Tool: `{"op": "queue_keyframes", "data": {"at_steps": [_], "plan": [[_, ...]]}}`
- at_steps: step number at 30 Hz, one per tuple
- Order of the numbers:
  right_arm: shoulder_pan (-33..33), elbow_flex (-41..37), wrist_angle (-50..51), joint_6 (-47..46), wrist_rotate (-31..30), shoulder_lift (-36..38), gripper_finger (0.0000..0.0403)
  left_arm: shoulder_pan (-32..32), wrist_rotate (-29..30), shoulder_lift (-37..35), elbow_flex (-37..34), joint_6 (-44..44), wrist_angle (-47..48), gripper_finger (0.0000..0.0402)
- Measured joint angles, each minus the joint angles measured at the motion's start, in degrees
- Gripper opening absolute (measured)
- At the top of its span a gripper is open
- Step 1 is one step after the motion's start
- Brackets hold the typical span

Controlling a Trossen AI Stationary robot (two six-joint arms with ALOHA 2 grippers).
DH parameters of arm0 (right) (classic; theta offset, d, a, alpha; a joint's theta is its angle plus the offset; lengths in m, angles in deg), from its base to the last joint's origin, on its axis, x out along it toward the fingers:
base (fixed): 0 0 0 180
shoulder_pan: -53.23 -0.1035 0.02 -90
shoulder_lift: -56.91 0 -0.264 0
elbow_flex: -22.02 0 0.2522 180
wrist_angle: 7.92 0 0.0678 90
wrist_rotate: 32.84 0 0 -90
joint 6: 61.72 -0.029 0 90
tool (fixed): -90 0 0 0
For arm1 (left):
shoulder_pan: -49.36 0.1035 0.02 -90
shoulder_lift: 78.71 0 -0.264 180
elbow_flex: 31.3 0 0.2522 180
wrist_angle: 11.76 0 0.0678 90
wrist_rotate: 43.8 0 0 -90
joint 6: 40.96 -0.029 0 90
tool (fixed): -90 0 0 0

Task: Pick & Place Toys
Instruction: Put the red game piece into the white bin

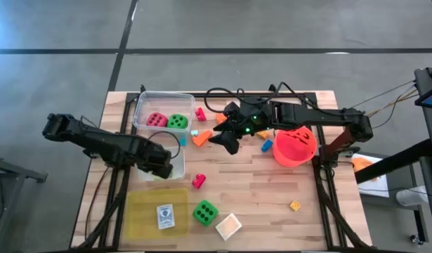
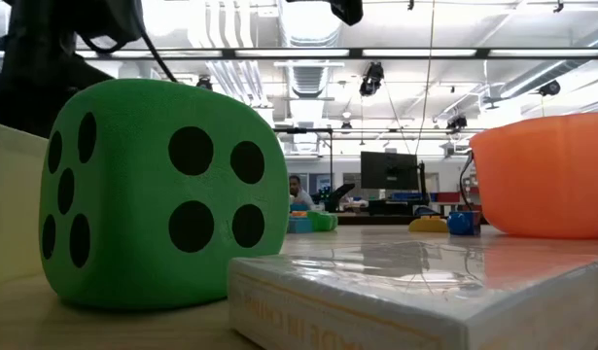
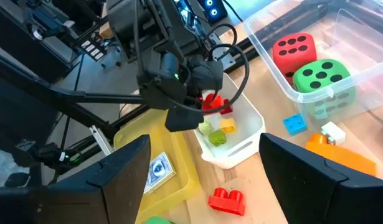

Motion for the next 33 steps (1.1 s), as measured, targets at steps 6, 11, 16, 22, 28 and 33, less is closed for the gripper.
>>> {"op": "queue_keyframes", "data": {"at_steps": [6, 11, 16, 22, 28, 33], "plan": [[0.0, 0.0, 0.0, 0.0, 0.0, 0.0, 0.0292, 0.6, 0.1, 0.8, -0.9, -0.2, 0.1, 0.0123], [0.0, 0.0, 0.0, 0.0, 0.0, 0.0, 0.0292, 1.0, 3.8, 1.6, -0.9, -0.2, -0.2, 0.0123], [0.0, 0.0, 0.0, -0.2, 0.0, 0.0, 0.0292, 1.5, 4.6, 1.9, -0.8, -1.5, -0.2, 0.0123], [-0.3, 0.0, -0.1, -0.5, 0.0, 0.0, 0.0292, 1.5, 7.0, 3.8, -0.8, -3.3, -1.2, 0.0123], [-0.4, 0.0, -0.1, -0.6, 0.0, 0.0, 0.0292, 1.5, 8.0, 7.6, -0.8, -5.4, -2.0, 0.0123], [-0.4, 0.0, -0.1, -0.7, 0.0, 0.0, 0.0292, 1.5, 9.1, 10.1, -0.5, -6.3, -2.1, 0.0123]]}}
